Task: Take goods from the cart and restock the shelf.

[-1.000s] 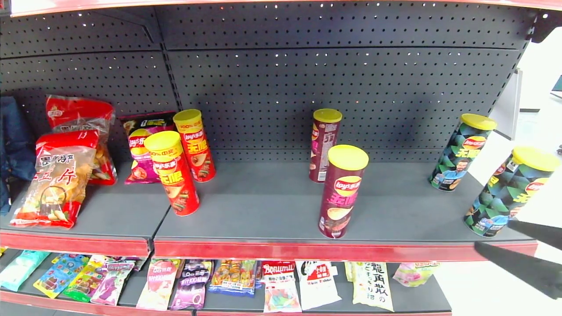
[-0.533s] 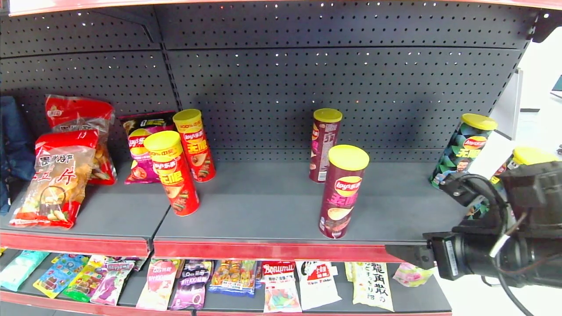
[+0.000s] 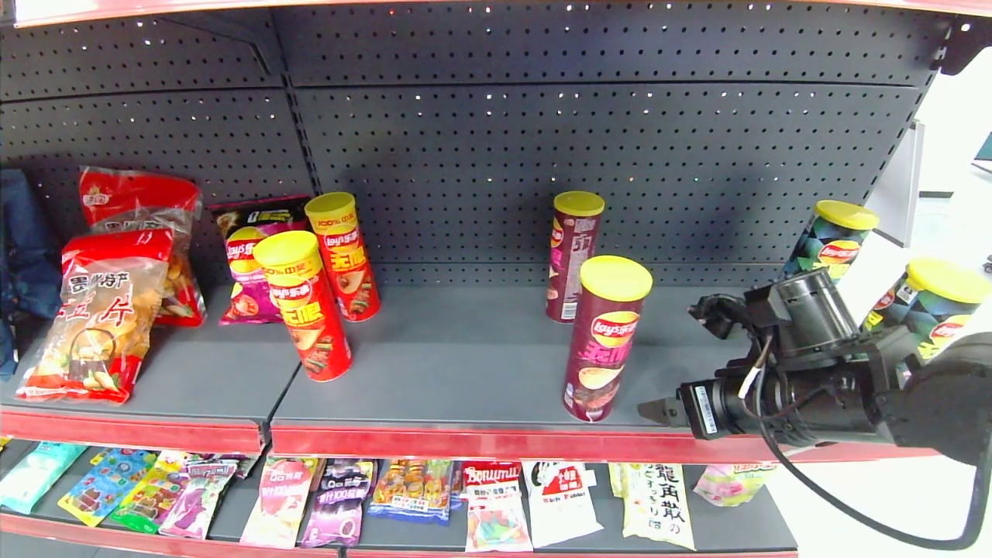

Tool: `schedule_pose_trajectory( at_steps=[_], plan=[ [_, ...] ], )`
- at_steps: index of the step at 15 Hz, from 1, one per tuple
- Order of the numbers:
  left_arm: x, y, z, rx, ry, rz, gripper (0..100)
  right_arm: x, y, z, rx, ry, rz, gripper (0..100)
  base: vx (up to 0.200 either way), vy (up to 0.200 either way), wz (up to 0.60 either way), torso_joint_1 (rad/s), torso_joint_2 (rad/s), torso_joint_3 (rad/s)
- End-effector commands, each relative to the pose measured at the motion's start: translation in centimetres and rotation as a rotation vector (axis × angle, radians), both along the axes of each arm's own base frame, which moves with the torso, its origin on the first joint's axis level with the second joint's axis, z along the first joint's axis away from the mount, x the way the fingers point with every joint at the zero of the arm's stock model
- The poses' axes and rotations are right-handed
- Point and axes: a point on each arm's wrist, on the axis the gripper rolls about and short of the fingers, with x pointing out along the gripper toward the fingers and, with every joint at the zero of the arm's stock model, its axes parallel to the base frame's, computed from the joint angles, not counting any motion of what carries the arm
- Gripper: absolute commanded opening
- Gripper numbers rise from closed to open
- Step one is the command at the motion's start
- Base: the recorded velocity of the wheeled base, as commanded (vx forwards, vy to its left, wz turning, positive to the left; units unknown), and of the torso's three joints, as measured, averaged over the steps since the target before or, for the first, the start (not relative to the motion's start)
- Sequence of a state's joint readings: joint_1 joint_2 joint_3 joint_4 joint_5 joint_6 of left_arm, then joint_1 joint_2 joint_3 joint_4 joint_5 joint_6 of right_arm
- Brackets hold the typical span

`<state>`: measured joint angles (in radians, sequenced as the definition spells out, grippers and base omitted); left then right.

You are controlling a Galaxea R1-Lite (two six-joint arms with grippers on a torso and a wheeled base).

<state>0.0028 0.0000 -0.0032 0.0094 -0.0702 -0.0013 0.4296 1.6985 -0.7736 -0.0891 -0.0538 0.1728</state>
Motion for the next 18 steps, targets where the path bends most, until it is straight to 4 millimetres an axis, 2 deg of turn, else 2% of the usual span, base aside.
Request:
schedule_pose_trajectory(
  at_steps=[1,5,18],
  plan=[
    [0.0,0.0,0.0,0.0,0.002,0.0,100,1.3,0.3,-1.0,-0.014,0.026,-0.012,100,0.0,0.0,0.0,0.0,0.0,0.0],
    [0.0,0.0,0.0,0.0,0.002,0.0,100,2.7,0.8,-1.4,-0.034,0.019,-0.024,100,0.0,0.0,0.0,0.0,0.0,0.0],
    [0.0,0.0,0.0,0.0,0.002,0.0,100,4.6,1.5,-2.5,-0.079,-0.007,-0.009,100,0.0,0.0,0.0,0.0,0.0,0.0]
  ],
)
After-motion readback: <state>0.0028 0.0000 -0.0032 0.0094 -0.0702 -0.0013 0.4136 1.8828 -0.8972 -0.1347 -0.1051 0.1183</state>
